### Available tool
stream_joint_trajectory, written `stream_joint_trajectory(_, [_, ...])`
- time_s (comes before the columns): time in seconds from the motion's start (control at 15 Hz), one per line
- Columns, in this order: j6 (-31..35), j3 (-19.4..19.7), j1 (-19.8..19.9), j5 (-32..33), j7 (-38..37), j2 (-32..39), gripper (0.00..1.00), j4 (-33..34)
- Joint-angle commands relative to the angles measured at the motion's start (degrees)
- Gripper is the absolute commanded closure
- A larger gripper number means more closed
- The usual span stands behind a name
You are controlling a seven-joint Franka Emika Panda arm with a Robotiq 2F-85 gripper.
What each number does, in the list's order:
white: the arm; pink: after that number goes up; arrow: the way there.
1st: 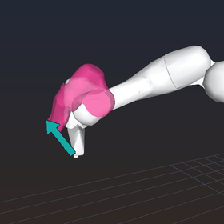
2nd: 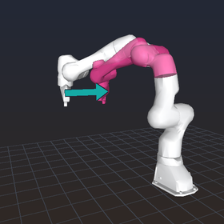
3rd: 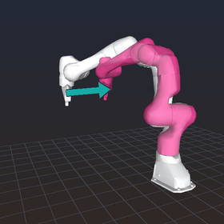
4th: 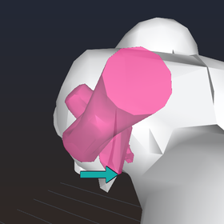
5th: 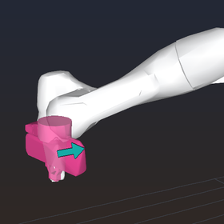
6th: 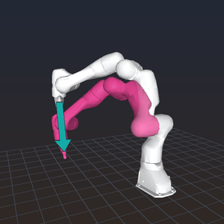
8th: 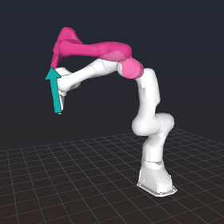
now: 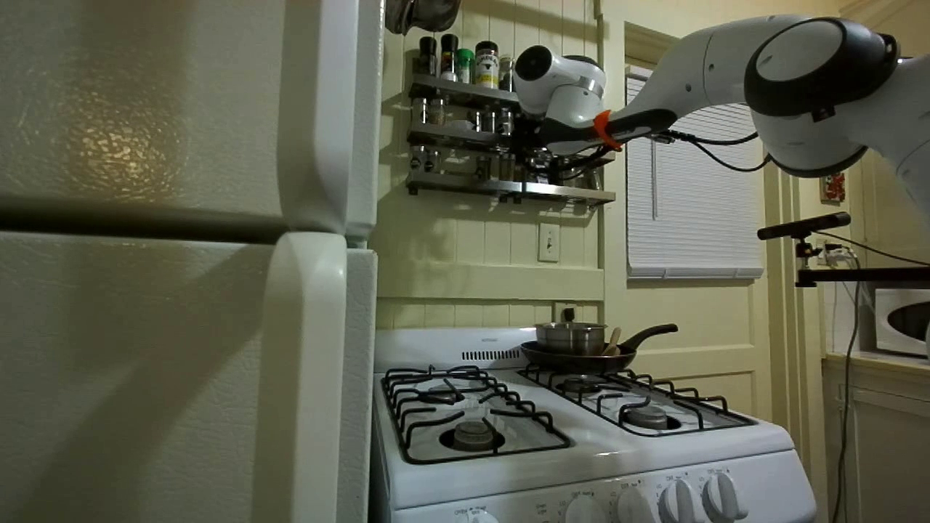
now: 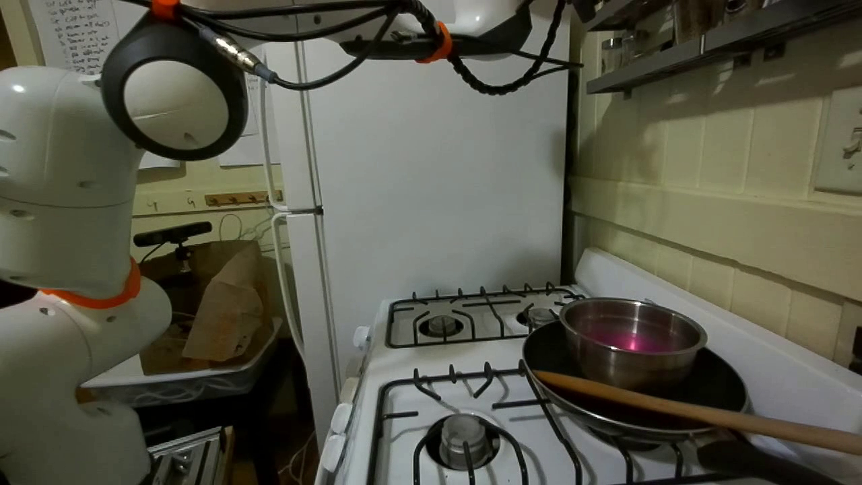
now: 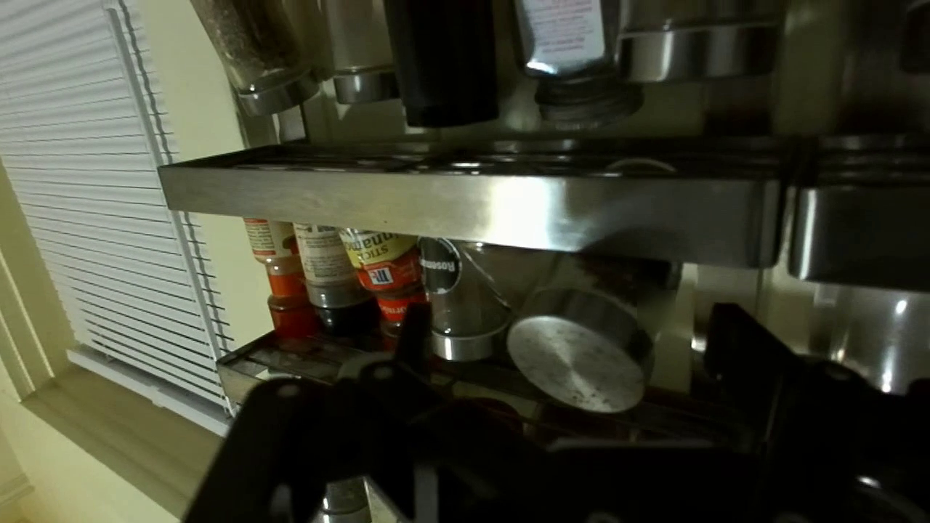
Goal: Move one of the black pepper containers located at the center of the middle row from the back to the front
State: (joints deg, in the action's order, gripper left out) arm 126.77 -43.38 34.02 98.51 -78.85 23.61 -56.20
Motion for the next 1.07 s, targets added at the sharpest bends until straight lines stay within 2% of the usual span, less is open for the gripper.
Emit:
stream_joint_trajectory(0.0, [2.57, -0.56, 2.11, -1.90, -1.30, -0.95, 0.12, -1.80])
stream_joint_trajectory(0.13, [3.98, -0.62, 2.79, -2.43, -1.55, -0.96, 0.26, -1.95])
stream_joint_trajectory(0.2, [4.89, -0.60, 3.19, -2.69, -1.53, -1.01, 0.36, -2.11])
stream_joint_trajectory(0.33, [6.76, -0.54, 3.92, -3.08, -1.87, -1.02, 0.49, -2.35])
stream_joint_trajectory(0.47, [8.89, -0.59, 4.62, -3.34, -2.39, -1.11, 0.66, -2.66])
stream_joint_trajectory(0.6, [10.67, -0.62, 5.08, -2.90, -3.16, -1.31, 0.71, -2.65])
stream_joint_trajectory(1.0, [15.10, -0.24, 5.48, -0.99, -5.71, -0.73, 0.77, 0.00])
